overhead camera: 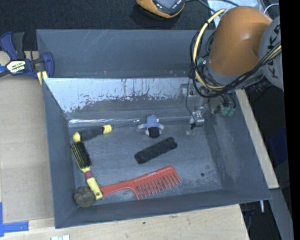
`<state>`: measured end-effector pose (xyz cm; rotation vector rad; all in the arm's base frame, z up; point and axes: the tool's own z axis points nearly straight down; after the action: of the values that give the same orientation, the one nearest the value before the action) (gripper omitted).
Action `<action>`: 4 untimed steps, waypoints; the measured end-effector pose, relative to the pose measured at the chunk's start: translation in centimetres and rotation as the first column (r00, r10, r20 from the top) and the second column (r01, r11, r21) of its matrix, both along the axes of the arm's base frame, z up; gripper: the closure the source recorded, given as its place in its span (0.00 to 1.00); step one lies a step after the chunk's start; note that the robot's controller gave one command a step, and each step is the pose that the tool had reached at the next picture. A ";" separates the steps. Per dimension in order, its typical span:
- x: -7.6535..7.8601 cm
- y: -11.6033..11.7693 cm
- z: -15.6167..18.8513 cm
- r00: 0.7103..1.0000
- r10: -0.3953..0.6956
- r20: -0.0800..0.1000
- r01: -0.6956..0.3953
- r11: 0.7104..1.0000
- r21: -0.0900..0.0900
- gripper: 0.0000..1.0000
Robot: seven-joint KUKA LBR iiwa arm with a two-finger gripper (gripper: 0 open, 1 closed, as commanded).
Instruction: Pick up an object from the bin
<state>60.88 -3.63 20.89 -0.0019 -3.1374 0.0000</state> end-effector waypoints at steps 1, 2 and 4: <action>0.1 0.0 0.5 1.000 0.001 0.009 -0.001 1.000 0.000 0.00; -6.6 -1.9 -10.5 0.997 0.074 -0.001 -0.074 0.997 0.000 0.00; 0.9 -2.7 -6.9 0.895 0.446 0.008 -0.446 0.895 -0.002 0.00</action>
Offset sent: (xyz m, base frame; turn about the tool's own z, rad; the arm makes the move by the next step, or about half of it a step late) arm -0.0652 -0.0184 -0.1034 -0.0754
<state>61.74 -6.30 13.94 0.7195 -3.0622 0.0023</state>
